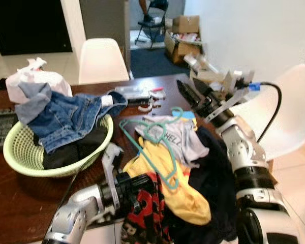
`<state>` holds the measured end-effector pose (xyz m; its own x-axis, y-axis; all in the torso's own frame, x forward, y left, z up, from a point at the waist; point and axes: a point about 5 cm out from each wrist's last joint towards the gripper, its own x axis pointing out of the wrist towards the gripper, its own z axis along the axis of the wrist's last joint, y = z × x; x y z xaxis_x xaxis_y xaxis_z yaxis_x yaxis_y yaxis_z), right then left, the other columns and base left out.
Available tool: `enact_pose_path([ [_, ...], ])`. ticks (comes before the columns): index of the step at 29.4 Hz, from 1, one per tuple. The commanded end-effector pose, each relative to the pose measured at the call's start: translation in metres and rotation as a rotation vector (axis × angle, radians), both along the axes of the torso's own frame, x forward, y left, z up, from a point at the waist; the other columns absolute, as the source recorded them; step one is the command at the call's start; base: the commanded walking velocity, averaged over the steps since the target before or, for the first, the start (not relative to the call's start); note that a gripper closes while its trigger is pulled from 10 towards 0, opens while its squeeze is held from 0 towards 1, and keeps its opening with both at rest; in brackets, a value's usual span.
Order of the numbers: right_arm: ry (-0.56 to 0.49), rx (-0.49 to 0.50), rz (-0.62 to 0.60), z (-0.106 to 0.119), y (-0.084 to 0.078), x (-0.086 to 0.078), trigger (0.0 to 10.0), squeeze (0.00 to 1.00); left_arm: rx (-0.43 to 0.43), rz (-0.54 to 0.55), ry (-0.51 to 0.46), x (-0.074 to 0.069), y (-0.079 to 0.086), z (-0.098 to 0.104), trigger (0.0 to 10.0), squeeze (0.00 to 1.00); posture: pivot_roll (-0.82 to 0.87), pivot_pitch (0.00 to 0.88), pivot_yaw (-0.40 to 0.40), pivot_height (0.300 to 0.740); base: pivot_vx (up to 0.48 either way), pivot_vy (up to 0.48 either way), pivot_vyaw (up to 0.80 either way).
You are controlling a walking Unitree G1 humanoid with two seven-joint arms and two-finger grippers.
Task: Hang hanger
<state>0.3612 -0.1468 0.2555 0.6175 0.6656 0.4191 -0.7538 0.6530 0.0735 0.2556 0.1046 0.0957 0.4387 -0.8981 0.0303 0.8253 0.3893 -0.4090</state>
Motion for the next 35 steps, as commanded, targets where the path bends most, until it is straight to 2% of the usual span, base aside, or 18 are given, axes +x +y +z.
enact_pose_path([
  [1, 0.013, -0.017, 0.032, -0.001, 0.003, -0.003, 10.0, 0.00, -0.002, -0.014, -0.019, 0.000, 0.003, 0.005, 10.0, 0.00, 0.09, 0.000, -0.054, 0.740, 0.000, 0.000, 0.00],
  [2, 0.013, -0.017, 0.032, -0.001, 0.003, -0.003, 10.0, 0.00, -0.002, -0.014, -0.019, 0.000, 0.003, 0.005, 10.0, 0.00, 0.09, 0.000, -0.054, 0.740, 0.000, 0.000, 0.00],
  [4, 0.023, -0.292, 0.252, -0.012, 0.022, -0.034, 10.0, 0.00, -0.008, -0.005, -0.014, -0.001, 0.006, 0.006, 10.0, 0.00, 0.07, 0.000, -0.048, 0.740, 0.000, 0.000, 0.00],
  [6, 0.023, -0.292, 0.252, -0.012, 0.022, -0.034, 10.0, 0.00, -0.008, -0.005, -0.014, -0.001, 0.006, 0.006, 10.0, 0.00, 0.07, 0.000, -0.048, 0.740, 0.000, 0.000, 0.00],
  [7, 0.045, -0.371, 0.317, -0.019, 0.029, -0.045, 10.0, 0.00, -0.008, -0.001, -0.015, -0.001, 0.007, 0.006, 10.0, 0.00, 0.07, 0.000, -0.048, 0.740, 0.000, 0.000, 0.00],
  [8, 0.045, -0.371, 0.317, -0.019, 0.029, -0.045, 10.0, 0.00, -0.008, -0.001, -0.015, -0.001, 0.007, 0.006, 10.0, 0.00, 0.07, 0.000, -0.048, 0.740, 0.000, 0.000, 0.00],
  [9, 0.140, -0.424, 0.272, -0.034, 0.041, -0.040, 10.0, 0.00, 0.000, 0.030, -0.025, 0.000, 0.008, 0.007, 10.0, 0.00, 0.06, 0.000, -0.048, 0.740, 0.000, 0.000, 0.00],
  [10, 0.233, -0.431, 0.184, -0.045, 0.048, -0.030, 10.0, 0.00, 0.007, 0.054, -0.033, 0.001, 0.009, 0.007, 10.0, 0.00, 0.07, 0.000, -0.049, 0.740, 0.000, 0.000, 0.00],
  [11, 0.233, -0.431, 0.184, -0.045, 0.048, -0.030, 10.0, 0.00, 0.007, 0.054, -0.033, 0.001, 0.009, 0.007, 10.0, 0.00, 0.07, 0.000, -0.049, 0.740, 0.000, 0.000, 0.00],
  [12, 0.314, -0.431, 0.098, -0.055, 0.051, -0.021, 10.0, 0.00, 0.013, 0.074, -0.041, 0.002, 0.009, 0.008, 10.0, 0.00, 0.07, 0.000, -0.050, 0.740, 0.000, 0.000, 0.00],
  [14, 0.314, -0.431, 0.098, -0.055, 0.051, -0.021, 10.0, 0.00, 0.013, 0.074, -0.041, 0.002, 0.009, 0.008, 10.0, 0.00, 0.07, 0.000, -0.050, 0.740, 0.000, 0.000, 0.00],
  [15, 0.495, -0.416, -0.117, -0.074, 0.041, -0.002, 10.0, 0.00, 0.021, 0.119, -0.053, 0.003, 0.011, 0.008, 10.0, 0.00, 0.09, 0.000, -0.058, 0.740, 0.000, 0.000, 0.00],
  [17, 0.495, -0.416, -0.117, -0.074, 0.041, -0.002, 10.0, 0.00, 0.021, 0.119, -0.053, 0.003, 0.011, 0.008, 10.0, 0.00, 0.09, 0.000, -0.058, 0.740, 0.000, 0.000, 0.00],
  [19, 0.598, -0.398, -0.234, -0.083, 0.029, 0.006, 10.0, 0.00, 0.024, 0.138, -0.056, 0.003, 0.012, 0.008, 10.0, 0.00, 0.09, 0.000, -0.061, 0.740, 0.000, 0.000, 0.00],
  [23, 0.620, -0.397, -0.254, -0.084, 0.025, 0.005, 10.0, 0.00, 0.024, 0.140, -0.055, 0.003, 0.013, 0.008, 10.0, 0.00, 0.09, 0.000, -0.061, 0.740, 0.000, 0.000, 0.00],
  [26, 0.727, -0.364, -0.359, -0.090, 0.005, 0.007, 10.0, 0.00, 0.018, 0.137, -0.050, 0.003, 0.012, 0.008, 10.0, 0.00, 0.08, 0.000, -0.062, 0.740, 0.000, 0.000, 0.00],
  [32, 0.767, -0.332, -0.412, -0.086, -0.007, 0.009, 10.0, 0.00, 0.014, 0.137, -0.049, 0.004, 0.012, 0.008, 10.0, 0.00, 0.08, 0.000, -0.059, 0.740, 0.000, 0.000, 0.00],
  [35, 0.787, -0.326, -0.408, -0.086, -0.008, 0.009, 10.0, 0.00, 0.010, 0.138, -0.047, 0.004, 0.012, 0.008, 10.0, 0.00, 0.07, 0.000, -0.059, 0.740, 0.000, 0.000, 0.00],
])
